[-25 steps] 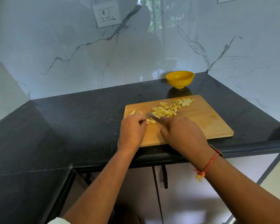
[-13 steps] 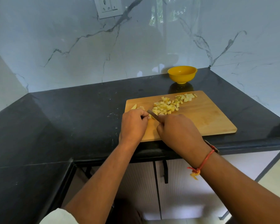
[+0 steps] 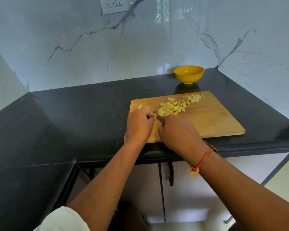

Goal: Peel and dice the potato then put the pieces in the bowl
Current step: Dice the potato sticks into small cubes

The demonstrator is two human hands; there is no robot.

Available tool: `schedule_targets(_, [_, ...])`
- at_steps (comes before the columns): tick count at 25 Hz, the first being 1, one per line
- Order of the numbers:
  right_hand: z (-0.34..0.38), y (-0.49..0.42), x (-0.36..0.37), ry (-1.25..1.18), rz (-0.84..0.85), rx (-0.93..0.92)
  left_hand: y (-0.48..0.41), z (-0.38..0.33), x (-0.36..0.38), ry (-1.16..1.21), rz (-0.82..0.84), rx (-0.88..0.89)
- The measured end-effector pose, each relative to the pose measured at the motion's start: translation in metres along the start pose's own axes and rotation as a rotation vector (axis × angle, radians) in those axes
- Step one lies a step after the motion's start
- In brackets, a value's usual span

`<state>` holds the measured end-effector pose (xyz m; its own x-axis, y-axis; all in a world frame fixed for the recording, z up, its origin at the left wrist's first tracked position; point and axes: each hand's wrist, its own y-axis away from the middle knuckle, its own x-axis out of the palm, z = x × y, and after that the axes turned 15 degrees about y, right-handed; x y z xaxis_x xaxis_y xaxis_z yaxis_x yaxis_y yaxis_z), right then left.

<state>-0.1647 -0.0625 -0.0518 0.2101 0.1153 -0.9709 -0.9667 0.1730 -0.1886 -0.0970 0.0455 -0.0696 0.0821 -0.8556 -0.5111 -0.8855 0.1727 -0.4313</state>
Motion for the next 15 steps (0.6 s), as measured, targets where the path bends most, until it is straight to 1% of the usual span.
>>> schedule_targets(4, [0.003,-0.002,0.001,0.004,0.06,0.039,0.0,0.0,0.001,-0.013,-0.008,-0.004])
schedule_targets(7, [0.004,-0.003,-0.002,0.031,0.087,0.031,-0.001,0.001,0.002,-0.008,-0.001,-0.003])
schedule_targets(10, [0.004,-0.001,-0.003,0.11,0.07,-0.006,-0.001,0.002,0.002,-0.007,0.002,-0.001])
schedule_targets(15, [0.0,0.01,-0.005,0.173,0.008,-0.062,-0.001,0.003,0.004,-0.014,-0.005,0.015])
